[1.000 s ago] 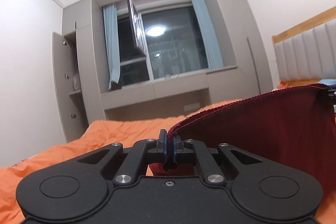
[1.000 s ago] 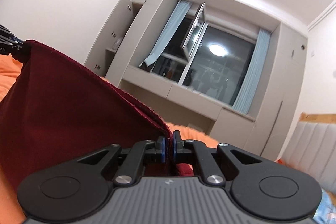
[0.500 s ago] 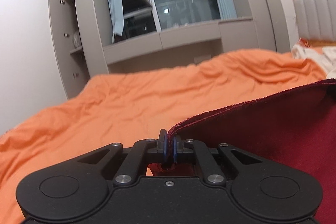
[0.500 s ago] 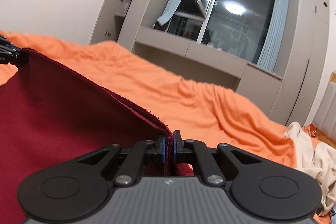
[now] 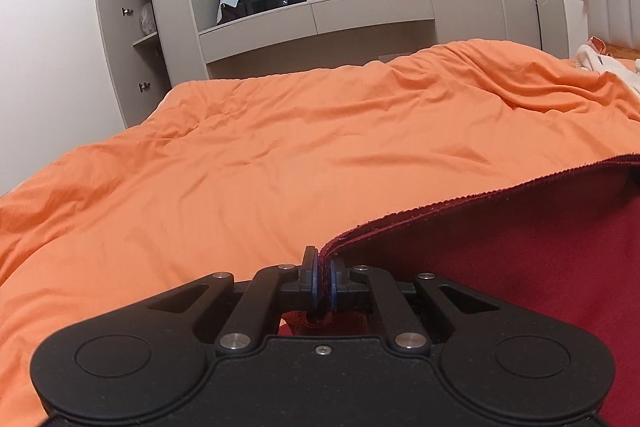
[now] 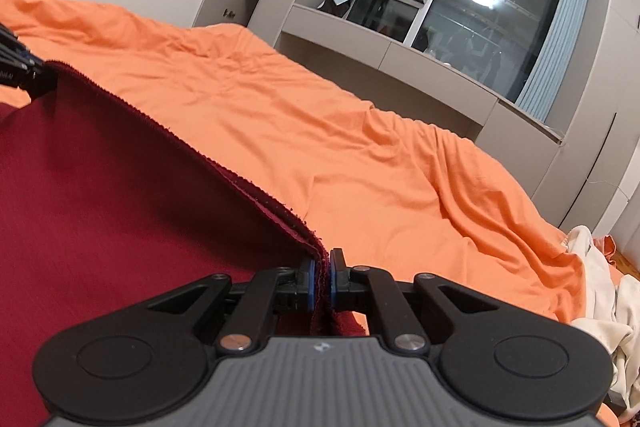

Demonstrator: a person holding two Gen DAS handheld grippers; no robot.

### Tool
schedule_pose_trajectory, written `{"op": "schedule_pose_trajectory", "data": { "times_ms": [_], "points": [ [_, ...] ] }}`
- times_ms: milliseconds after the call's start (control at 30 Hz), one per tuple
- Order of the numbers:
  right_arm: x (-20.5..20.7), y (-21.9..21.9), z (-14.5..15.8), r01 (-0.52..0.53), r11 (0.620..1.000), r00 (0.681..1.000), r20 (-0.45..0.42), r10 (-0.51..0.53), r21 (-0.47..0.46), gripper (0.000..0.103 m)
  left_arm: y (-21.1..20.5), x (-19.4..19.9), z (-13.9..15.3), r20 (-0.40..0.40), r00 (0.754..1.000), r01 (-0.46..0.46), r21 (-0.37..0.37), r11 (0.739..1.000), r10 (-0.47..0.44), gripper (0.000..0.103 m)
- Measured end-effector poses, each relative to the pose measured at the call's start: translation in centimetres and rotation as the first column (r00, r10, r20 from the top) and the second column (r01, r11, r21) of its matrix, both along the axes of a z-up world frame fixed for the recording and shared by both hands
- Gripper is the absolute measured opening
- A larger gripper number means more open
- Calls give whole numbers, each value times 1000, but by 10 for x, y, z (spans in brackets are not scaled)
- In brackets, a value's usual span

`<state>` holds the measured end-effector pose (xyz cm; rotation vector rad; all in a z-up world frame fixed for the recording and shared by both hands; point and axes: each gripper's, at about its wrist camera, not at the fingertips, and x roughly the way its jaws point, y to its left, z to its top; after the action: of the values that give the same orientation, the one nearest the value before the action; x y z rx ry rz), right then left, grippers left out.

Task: Fold small clothes
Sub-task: 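Carry the held hem up and over the shirt body toward the collar with both tools, then open both tools and lay the hem onto the shirt body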

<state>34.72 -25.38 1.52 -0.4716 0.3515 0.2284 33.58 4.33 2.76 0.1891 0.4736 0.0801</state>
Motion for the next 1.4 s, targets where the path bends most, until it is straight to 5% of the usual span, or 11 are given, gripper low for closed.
{"op": "schedule_pose_trajectory", "data": {
  "times_ms": [400, 567, 733, 867, 1033, 1233, 1400],
  "points": [
    [0, -1, -7, 22, 1000, 999, -25, -22, -14, 22, -3, 8, -4, -27, 1000, -8, 11, 1000, 8, 11],
    [1, -4, -7, 42, 999, 999, -29, -42, -19, 38, 1, 10, -2, -49, 999, -21, -19, 1000, 20, 32],
    [3, -14, -2, 80, 997, 996, -34, -80, 7, 70, 18, 5, 5, -53, 998, -42, -139, 989, 35, 56],
    [6, -26, 2, 109, 993, 993, -58, -106, 48, 88, 38, 0, 15, -47, 998, -57, -232, 971, 47, 81],
    [7, -35, -1, 134, 990, 988, -86, -129, 49, 98, 71, -9, 23, -47, 996, -92, -337, 937, 81, 100],
    [3, -40, -5, 160, 986, 982, -104, -155, 43, 101, 114, -14, 18, -98, 990, -132, -446, 885, 98, 101],
    [-5, -48, 9, 180, 979, 981, -95, -171, 98, 103, 138, -14, -1, -171, 985, -104, -525, 845, 15, 102]
  ]
}}
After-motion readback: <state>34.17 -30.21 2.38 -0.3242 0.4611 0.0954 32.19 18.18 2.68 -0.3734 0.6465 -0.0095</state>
